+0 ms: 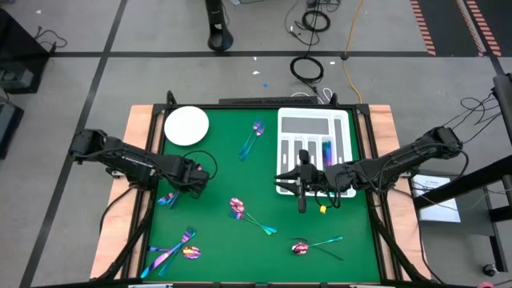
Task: Sort silverware
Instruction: Put the blue knife into the white cutlery tray
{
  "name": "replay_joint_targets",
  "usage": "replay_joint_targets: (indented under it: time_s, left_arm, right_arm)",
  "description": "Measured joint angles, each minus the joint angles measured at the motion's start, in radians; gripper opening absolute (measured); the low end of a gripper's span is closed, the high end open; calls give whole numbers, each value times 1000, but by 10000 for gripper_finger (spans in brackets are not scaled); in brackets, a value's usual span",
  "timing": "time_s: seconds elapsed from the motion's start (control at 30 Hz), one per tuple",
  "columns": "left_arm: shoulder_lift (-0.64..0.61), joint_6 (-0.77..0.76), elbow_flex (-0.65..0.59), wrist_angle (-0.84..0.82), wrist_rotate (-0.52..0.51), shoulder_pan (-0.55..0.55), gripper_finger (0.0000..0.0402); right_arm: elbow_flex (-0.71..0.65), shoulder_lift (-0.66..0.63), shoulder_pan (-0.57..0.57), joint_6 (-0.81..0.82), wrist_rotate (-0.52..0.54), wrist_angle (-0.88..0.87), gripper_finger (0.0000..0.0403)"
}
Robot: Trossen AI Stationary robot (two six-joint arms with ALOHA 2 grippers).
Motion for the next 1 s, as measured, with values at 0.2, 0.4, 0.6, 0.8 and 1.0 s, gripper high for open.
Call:
replay_joint_targets:
  time_s: [0.2, 0.4, 0.6, 0.8, 1.0]
  left_arm:
    - [0, 28, 0, -5, -11, 0, 38]
    - [0, 48, 0, -38, -10, 0, 38]
    - [0, 47, 0, -42, -9, 0, 38]
    - [-1, 47, 0, -45, -6, 0, 38]
    - [-1, 47, 0, -43, -10, 0, 38]
  right_arm:
    - [0, 0, 0, 0, 0, -4, 70]
    - [0, 0, 0, 0, 0, -7, 70]
    - [0, 0, -1, 0, 0, -8, 70]
    - [0, 0, -2, 0, 0, -12, 70]
    - [0, 0, -2, 0, 0, -13, 70]
